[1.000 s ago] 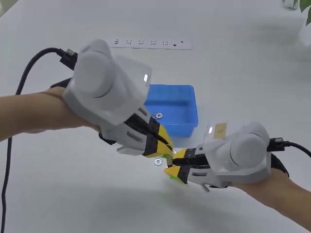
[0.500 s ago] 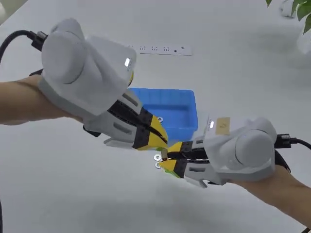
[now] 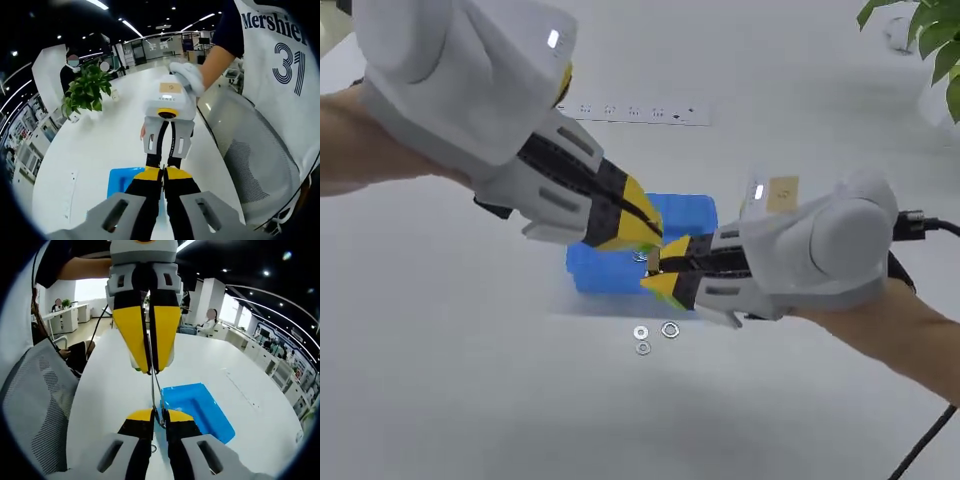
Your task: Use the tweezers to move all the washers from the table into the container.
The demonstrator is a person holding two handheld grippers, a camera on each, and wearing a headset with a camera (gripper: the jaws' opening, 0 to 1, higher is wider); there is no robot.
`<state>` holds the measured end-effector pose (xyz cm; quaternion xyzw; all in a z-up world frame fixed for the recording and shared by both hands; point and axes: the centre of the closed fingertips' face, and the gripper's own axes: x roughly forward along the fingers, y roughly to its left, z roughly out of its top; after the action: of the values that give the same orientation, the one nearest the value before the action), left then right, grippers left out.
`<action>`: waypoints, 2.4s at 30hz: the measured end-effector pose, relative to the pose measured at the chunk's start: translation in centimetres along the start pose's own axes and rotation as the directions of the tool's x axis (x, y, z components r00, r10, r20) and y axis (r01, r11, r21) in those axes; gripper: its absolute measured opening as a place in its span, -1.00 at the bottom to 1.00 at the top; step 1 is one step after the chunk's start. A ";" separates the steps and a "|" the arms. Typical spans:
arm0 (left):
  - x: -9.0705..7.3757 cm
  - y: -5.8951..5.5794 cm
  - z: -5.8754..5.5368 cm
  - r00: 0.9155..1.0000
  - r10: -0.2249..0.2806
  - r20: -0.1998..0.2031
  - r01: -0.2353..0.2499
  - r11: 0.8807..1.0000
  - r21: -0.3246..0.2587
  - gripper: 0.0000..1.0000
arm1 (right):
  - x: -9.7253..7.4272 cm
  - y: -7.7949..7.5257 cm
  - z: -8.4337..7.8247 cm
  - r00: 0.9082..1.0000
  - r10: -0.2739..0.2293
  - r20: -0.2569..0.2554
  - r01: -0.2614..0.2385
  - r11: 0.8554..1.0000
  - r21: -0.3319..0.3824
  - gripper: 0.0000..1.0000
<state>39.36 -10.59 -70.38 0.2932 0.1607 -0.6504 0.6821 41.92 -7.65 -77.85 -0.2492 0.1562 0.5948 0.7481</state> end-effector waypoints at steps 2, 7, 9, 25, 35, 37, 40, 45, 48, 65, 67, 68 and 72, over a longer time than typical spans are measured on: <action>-0.1 0.6 0.1 1.000 0.011 0.006 -0.011 1.000 0.001 -0.89 | 0.1 -0.9 0.3 1.000 -0.006 0.000 0.006 1.000 -0.012 -0.80; -0.2 2.2 0.1 0.999 0.029 0.024 -0.029 1.000 0.001 -0.89 | 0.7 -2.3 0.6 1.000 -0.010 0.004 0.010 1.000 -0.020 -0.80; -0.1 2.6 -0.1 0.999 0.031 0.030 -0.031 1.000 -0.002 -0.89 | 0.9 -2.5 0.5 1.000 -0.009 0.004 0.009 1.000 -0.020 -0.80; 0.9 5.2 -2.6 0.999 0.020 0.047 -0.019 0.999 -0.038 -0.89 | 3.4 -4.8 -1.2 0.999 0.043 0.012 -0.043 0.999 0.008 -0.80; 2.1 6.6 -5.3 0.999 0.012 0.049 -0.008 0.996 -0.083 -0.89 | 5.5 -5.3 -2.9 0.989 0.146 0.016 -0.146 0.989 0.027 -0.80; 2.4 6.8 -5.8 0.999 0.015 0.047 -0.010 0.996 -0.094 -0.89 | 5.9 -5.4 -3.3 0.987 0.159 0.017 -0.159 0.987 0.034 -0.80; 2.7 7.0 -6.5 0.999 0.014 0.046 -0.009 0.994 -0.108 -0.89 | 6.3 -5.4 -3.9 0.984 0.177 0.015 -0.177 0.983 0.040 -0.80; 3.2 7.4 -7.3 0.999 0.009 0.043 -0.003 0.992 -0.123 -0.89 | 6.7 -5.0 -4.6 0.979 0.205 0.009 -0.205 0.978 0.037 -0.80; 3.5 7.7 -8.0 0.999 0.008 0.037 -0.003 0.991 -0.132 -0.89 | 6.9 -5.0 -5.0 0.977 0.213 0.006 -0.213 0.976 0.041 -0.80; 4.2 7.3 -8.5 1.000 0.003 0.022 0.001 0.989 -0.150 -0.89 | 7.3 -4.7 -5.8 0.970 0.242 0.009 -0.242 0.968 0.066 -0.79; 4.2 7.1 -8.5 1.000 0.003 0.020 0.000 0.989 -0.149 -0.89 | 7.4 -4.6 -5.7 0.970 0.243 0.008 -0.243 0.968 0.066 -0.78; 4.2 7.1 -8.4 1.000 0.003 0.018 -0.001 0.989 -0.146 -0.89 | 7.4 -4.6 -5.7 0.970 0.241 0.005 -0.241 0.968 0.063 -0.78; 4.1 6.8 -8.2 1.000 0.004 0.016 -0.001 0.990 -0.139 -0.89 | 7.3 -4.7 -5.6 0.972 0.235 0.003 -0.235 0.970 0.058 -0.76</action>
<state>47.78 -8.98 -77.87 0.2399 0.1995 -0.6391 0.7029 48.55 -5.64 -85.46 -0.2086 0.2032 0.6740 0.6789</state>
